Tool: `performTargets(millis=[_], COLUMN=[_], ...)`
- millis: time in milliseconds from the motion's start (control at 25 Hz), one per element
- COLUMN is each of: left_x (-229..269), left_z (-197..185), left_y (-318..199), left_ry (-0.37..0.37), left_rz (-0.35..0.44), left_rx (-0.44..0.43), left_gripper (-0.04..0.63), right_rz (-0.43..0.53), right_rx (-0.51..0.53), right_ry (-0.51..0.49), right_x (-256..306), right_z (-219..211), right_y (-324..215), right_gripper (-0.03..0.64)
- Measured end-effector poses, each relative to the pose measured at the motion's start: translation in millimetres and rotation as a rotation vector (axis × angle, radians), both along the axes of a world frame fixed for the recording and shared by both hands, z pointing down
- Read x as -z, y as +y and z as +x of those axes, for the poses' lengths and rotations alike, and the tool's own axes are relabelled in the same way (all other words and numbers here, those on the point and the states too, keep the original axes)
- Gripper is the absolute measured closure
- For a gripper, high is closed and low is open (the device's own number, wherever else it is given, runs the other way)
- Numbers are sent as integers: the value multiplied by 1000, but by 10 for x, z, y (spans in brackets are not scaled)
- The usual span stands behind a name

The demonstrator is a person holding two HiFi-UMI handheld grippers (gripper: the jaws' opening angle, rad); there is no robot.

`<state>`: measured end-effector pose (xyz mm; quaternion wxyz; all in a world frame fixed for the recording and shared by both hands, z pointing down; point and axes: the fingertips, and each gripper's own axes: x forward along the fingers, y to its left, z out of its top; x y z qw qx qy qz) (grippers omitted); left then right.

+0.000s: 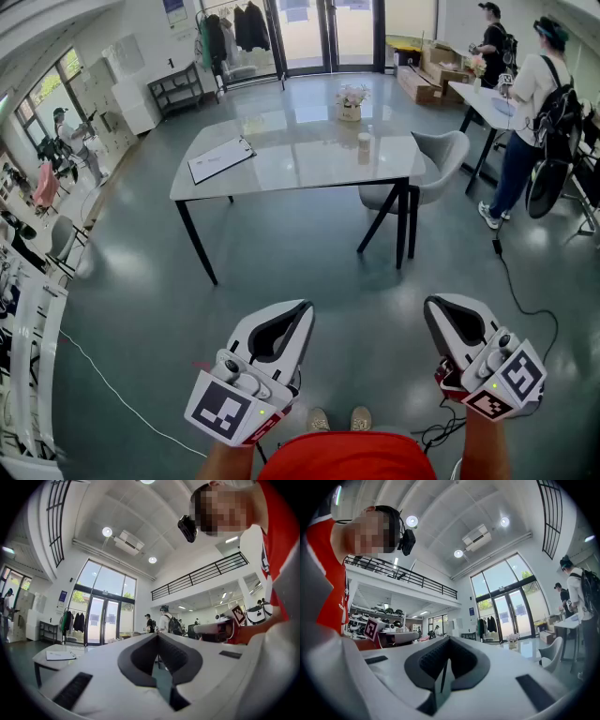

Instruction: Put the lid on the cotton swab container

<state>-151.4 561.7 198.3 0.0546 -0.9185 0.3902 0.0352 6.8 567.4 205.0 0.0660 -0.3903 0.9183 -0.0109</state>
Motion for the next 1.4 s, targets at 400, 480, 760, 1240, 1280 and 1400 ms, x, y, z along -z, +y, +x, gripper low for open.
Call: performTargets(millis=[400, 480, 760, 1240, 1280, 1400], left_x=[-2, -6, -45, 6, -2, -61], left_z=[57, 75, 230, 815, 857, 973], left_y=[9, 6, -64, -423, -457, -552], left_ry=[-3, -6, -28, -12, -14, -24], left_rz=[4, 4, -13, 11, 11, 4], left_rx=[-5, -4, -10, 0, 1, -5], left_gripper=[575, 575, 575, 575, 575, 575], right_rz=[-3, -5, -3, 31, 32, 26], right_rx=[-7, -11, -32, -12, -9, -5], right_ry=[-6, -7, -23, -21, -18, -21], right_x=[-43, -55, -57, 23, 17, -35], right_z=[74, 97, 258, 823, 851, 925], right_y=[22, 26, -15, -209, -242, -332], right_gripper=[624, 624, 575, 575, 575, 575])
